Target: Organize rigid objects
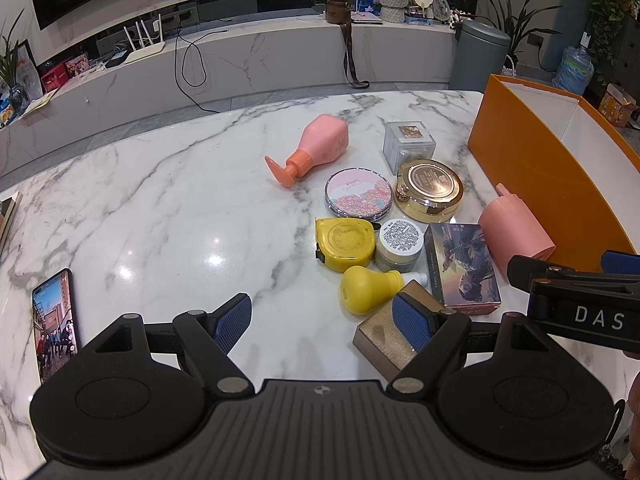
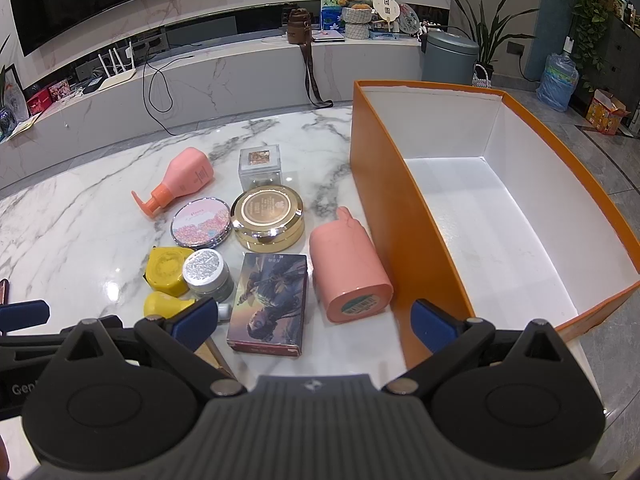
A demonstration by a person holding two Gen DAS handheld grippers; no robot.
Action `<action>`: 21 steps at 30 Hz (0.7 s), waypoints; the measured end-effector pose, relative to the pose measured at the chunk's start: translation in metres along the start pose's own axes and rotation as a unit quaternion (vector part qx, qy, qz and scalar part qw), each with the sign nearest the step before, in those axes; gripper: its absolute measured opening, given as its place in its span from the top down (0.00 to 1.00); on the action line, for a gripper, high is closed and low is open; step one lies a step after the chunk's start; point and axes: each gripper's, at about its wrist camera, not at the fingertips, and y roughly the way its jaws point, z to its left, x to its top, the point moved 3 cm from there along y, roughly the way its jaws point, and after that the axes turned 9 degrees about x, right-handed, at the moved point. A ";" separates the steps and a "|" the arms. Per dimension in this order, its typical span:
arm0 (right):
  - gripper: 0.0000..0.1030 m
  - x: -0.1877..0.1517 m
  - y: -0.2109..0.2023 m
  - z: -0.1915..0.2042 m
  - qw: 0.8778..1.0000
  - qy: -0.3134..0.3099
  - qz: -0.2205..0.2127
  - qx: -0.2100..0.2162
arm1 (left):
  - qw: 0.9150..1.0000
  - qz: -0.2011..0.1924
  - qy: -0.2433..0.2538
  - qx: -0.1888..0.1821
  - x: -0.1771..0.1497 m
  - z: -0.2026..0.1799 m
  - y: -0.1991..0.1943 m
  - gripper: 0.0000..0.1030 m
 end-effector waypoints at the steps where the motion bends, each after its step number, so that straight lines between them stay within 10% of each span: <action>1: 0.02 0.000 0.000 0.000 1.000 0.000 0.000 0.000 | 1.000 0.000 0.000 0.000 0.000 0.000 0.000 0.09; 21: 0.02 0.000 0.001 0.000 1.000 0.000 0.000 0.000 | 1.000 -0.001 0.000 -0.002 0.000 0.001 -0.002 0.09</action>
